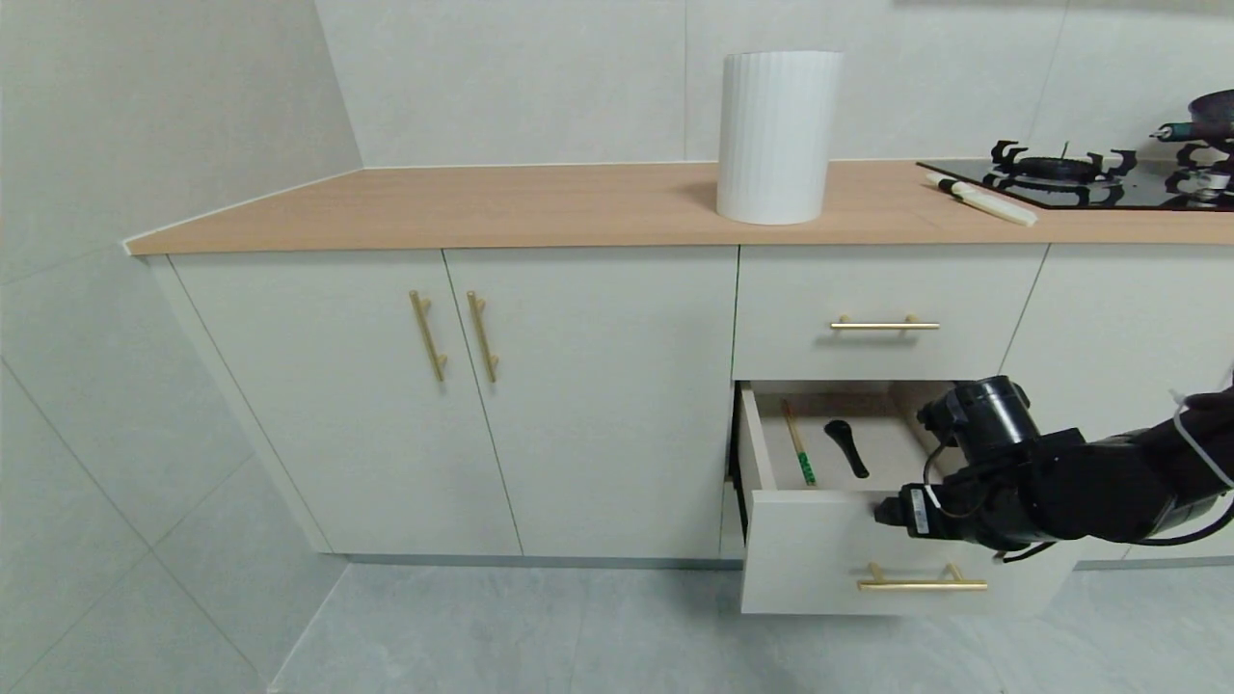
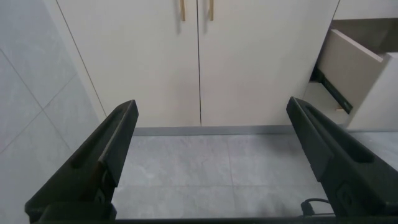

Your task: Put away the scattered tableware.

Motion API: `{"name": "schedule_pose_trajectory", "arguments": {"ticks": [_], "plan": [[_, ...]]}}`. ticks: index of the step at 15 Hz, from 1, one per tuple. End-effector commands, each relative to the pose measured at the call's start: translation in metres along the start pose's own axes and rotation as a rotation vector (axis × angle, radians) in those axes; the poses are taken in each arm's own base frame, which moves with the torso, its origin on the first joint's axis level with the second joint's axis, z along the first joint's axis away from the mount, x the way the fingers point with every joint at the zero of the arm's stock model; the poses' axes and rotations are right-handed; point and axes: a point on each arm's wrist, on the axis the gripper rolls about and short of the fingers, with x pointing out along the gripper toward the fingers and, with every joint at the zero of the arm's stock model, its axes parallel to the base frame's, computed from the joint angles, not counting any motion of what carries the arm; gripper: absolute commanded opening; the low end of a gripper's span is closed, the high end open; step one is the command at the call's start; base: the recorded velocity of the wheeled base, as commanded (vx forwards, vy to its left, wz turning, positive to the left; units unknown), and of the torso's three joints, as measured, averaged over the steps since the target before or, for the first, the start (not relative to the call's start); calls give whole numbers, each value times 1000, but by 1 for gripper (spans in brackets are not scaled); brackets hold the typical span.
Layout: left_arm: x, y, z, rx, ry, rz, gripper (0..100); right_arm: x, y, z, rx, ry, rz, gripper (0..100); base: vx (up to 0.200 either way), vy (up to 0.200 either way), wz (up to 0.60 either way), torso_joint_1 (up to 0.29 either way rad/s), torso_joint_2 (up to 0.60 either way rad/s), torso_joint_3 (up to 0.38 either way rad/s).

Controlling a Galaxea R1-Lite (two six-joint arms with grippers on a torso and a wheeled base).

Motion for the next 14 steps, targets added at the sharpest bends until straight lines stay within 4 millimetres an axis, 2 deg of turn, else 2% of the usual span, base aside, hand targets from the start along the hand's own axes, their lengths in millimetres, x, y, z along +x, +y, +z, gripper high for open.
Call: {"name": "schedule_pose_trajectory", "arguments": {"ticks": [1,6,14], "plan": [[0,0,0,0,0,0,100,15,2,-1,3,-15,-5,100,0,0,0,0,0,0],[0,0,0,0,0,0,100,43,11,14,24,-104,1,100,0,0,0,0,0,0],[0,0,0,0,2,0,100,99,-8,31,119,-291,-16,100,0,0,0,0,0,0]]}}
